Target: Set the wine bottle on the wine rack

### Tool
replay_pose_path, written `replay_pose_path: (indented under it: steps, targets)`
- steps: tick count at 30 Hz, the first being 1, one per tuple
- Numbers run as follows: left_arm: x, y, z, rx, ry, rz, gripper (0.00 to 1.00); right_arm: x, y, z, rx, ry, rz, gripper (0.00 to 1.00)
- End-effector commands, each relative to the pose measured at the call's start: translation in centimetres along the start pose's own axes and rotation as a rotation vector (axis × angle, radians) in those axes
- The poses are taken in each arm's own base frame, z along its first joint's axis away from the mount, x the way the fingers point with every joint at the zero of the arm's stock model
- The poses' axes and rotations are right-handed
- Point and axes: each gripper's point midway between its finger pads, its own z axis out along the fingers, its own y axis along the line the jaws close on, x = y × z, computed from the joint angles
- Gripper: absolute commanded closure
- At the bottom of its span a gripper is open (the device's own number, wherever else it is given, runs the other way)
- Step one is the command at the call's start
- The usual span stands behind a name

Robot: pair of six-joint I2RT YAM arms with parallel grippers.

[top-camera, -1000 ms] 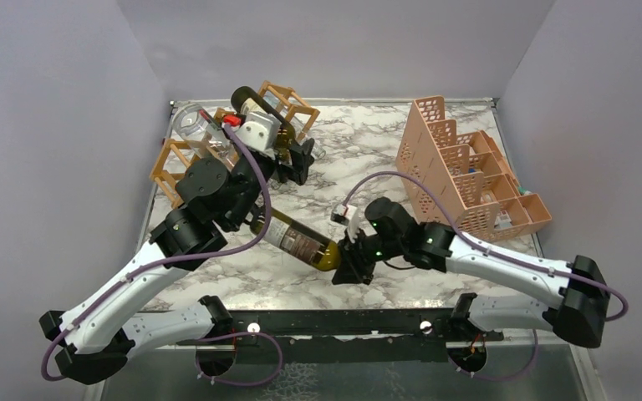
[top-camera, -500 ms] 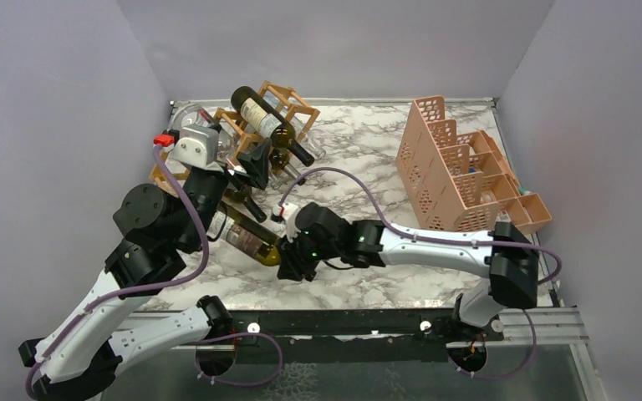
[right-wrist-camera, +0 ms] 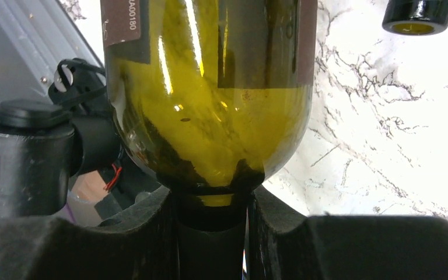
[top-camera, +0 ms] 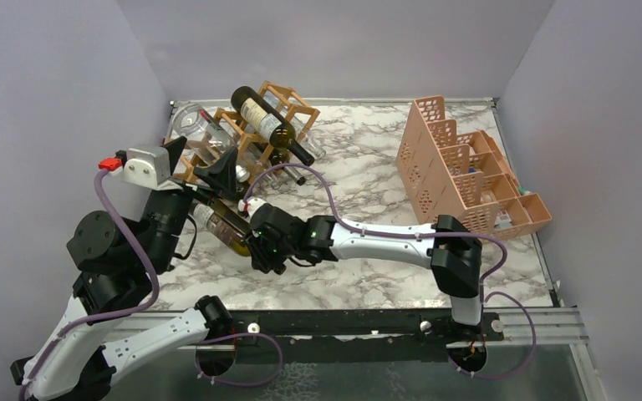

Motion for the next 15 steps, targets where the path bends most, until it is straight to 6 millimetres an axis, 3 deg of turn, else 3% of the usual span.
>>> replay_pose_path:
  steps: [1, 15]
  targets:
    - [-1.0, 1.7, -1.4, -0.047, -0.018, -0.031, 0.01, -4.5, 0.9, -0.3, 0.040, -0.129, 0.022, 0.99]
    - [-1.1, 2.6, -2.0, -0.072, -0.024, -0.021, 0.01, -6.4, 0.0, 0.5, 0.136, -0.161, 0.039, 0.99]
